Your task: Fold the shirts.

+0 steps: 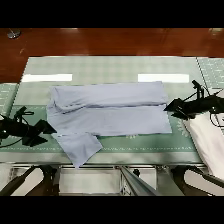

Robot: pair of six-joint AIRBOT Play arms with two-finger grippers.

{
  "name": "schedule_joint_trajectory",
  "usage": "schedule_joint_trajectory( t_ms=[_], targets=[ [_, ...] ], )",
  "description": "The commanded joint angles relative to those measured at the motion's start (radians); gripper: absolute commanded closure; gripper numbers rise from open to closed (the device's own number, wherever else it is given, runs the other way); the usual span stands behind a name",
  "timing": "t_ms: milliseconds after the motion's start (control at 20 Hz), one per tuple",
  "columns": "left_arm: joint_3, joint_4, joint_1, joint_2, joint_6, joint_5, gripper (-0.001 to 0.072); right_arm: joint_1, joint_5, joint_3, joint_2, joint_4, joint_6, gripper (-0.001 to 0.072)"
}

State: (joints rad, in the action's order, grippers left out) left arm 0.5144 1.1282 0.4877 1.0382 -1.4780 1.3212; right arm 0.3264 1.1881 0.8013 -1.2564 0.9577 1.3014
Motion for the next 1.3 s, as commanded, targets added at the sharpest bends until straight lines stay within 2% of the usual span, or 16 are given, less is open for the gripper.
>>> schedule_joint_trajectory(
  t_ms=[0, 200, 400, 450, 500, 600, 700, 1050, 1250],
  targets=[
    [-0.118, -0.062, -0.041, -0.066, -0.027, -0.058, 0.0005, -0.006, -0.056, -0.079, 0.04, -0.081, -0.035, 0.0096],
    [-0.188, -0.192, -0.194, -0.093, -0.029, -0.114, 0.0005, -0.005, -0.066, -0.078, 0.04, -0.13, -0.032, 0.0096],
    [-0.217, -0.196, -0.327, -0.098, -0.042, -0.144, 0.0016, 0.119, -0.06, -0.052, 0.04, -0.072, 0.023, 0.0095],
    [-0.217, -0.195, -0.347, -0.099, -0.04, -0.143, 0.0221, 0.165, -0.036, -0.053, 0.039, -0.008, 0.059, 0.0096],
    [-0.216, -0.2, -0.352, -0.099, -0.018, -0.143, 0.0679, 0.203, 0.005, -0.054, 0.039, 0.081, 0.107, 0.0096],
    [-0.205, -0.225, -0.353, -0.099, 0.026, -0.142, 0.0688, 0.225, 0.097, -0.075, 0.039, 0.207, 0.136, 0.0096],
    [-0.198, -0.241, -0.353, -0.101, 0.031, -0.142, 0.0688, 0.212, 0.151, -0.127, 0.039, 0.209, 0.127, 0.0096],
    [-0.195, -0.274, -0.353, -0.1, 0.053, -0.145, 0.0688, 0.037, -0.014, -0.182, 0.035, 0.096, 0.124, 0.0096],
    [-0.195, -0.277, -0.353, -0.1, 0.053, -0.151, 0.0687, -0.019, -0.045, -0.179, -0.033, 0.009, 0.119, 0.0114]
  ],
)
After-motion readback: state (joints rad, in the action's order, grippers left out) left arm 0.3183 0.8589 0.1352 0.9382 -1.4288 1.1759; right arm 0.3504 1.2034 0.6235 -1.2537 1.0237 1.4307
